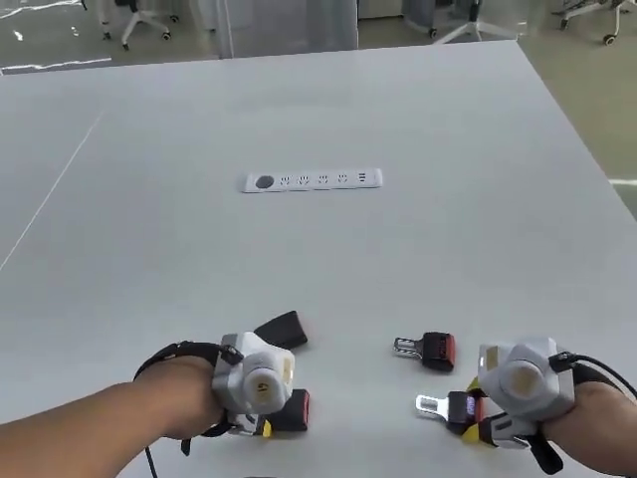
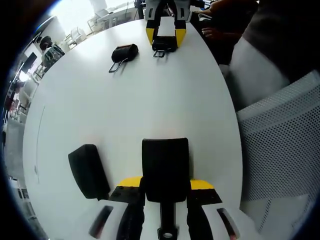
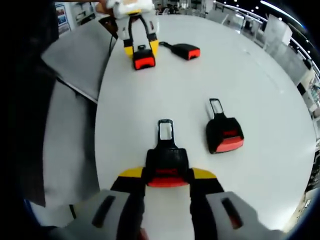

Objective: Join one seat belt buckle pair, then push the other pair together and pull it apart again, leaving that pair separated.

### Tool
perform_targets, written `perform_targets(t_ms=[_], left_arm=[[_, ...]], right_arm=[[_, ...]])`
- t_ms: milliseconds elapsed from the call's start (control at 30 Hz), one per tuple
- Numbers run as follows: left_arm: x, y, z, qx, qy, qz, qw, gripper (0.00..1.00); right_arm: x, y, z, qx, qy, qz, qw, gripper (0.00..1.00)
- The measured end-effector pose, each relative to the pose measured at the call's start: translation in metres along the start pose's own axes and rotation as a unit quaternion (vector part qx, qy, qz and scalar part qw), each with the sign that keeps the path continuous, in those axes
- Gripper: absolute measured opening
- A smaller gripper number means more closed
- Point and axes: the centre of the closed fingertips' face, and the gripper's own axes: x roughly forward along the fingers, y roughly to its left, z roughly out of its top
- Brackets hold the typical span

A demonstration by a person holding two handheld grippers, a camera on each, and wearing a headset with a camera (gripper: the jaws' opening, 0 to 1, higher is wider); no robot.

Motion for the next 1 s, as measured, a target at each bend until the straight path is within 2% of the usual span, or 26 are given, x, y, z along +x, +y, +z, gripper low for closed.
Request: perform_targets(t_ms=[233, 633, 800, 1000], left_arm=[[0.0, 0.0, 0.0, 0.0, 0.003, -0.003, 1.0, 0.33], [0.0, 0.0, -0.001, 0.0, 0.006, -0.002, 1.0, 0.33], [0.001, -0.001, 0.0, 0.001, 0.01, 0.0, 0.9999, 0.33], [0.0, 0.0, -0.001, 0.002, 0.01, 0.0, 1.0, 0.33]], right_arm=[[0.013, 0.012, 0.028, -0.024, -0.01, 0.008, 0.9996, 0.34], [0.038, 0.021, 0.078, -0.047, -0.027, 0.014, 0.9984, 0.34], [0.047, 0.029, 0.096, -0.063, -0.026, 0.019, 0.9975, 0.34], [0.056, 0.029, 0.114, -0.059, -0.025, 0.018, 0.9978, 0.34]])
